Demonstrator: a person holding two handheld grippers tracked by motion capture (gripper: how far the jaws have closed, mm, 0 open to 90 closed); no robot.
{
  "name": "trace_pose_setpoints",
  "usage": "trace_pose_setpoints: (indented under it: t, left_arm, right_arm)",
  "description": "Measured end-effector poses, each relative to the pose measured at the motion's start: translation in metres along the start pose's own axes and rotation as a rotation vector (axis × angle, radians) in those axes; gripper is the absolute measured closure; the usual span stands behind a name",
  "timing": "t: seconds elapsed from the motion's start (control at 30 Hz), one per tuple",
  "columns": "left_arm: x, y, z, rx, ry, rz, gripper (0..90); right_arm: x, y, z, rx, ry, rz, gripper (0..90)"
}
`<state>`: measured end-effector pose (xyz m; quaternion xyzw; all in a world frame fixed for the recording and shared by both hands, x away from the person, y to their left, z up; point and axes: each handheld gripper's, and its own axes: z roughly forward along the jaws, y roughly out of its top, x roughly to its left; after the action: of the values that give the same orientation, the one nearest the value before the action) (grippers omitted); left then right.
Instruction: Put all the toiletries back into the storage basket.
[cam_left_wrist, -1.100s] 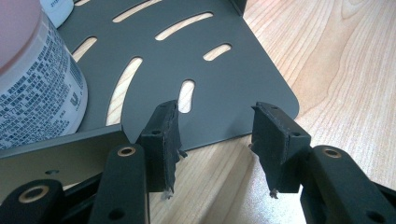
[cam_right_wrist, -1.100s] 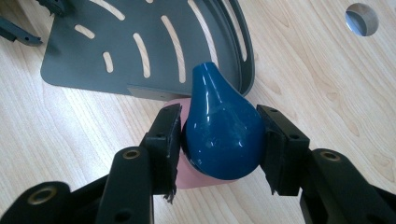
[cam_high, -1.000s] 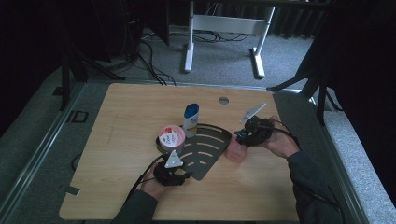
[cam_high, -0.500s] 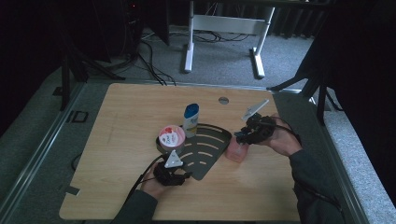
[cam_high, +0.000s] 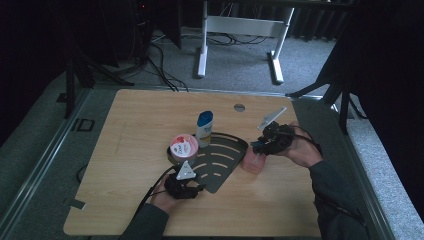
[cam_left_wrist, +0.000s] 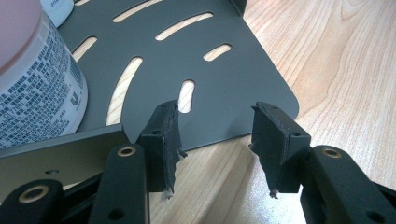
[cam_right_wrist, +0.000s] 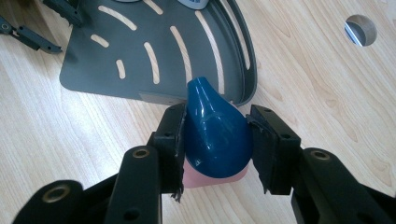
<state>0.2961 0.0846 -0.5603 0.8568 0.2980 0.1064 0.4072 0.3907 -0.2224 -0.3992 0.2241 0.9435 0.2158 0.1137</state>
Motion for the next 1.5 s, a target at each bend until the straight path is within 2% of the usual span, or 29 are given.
trace_pose_setpoints:
  t: [0.4,0.93,1.13,1.5]
  left_arm:
    - [0.000,0.000,0.000,0.000,-0.001,-0.001,51.5]
    - [0.000,0.000,0.000,0.001,-0.001,0.001,51.6]
    - [0.000,0.000,0.000,0.000,-0.001,0.001,51.6]
    - [0.001,0.000,0.000,0.001,-0.002,0.000,51.6]
  right_arm:
    - [0.004,0.000,-0.002,0.013,-0.017,-0.030,58.4]
    - [0.013,0.001,-0.004,0.032,-0.005,-0.057,58.5]
    - [0.017,0.001,-0.004,0.030,-0.008,-0.067,58.5]
    - [0.021,0.000,-0.004,0.019,0.016,-0.073,58.4]
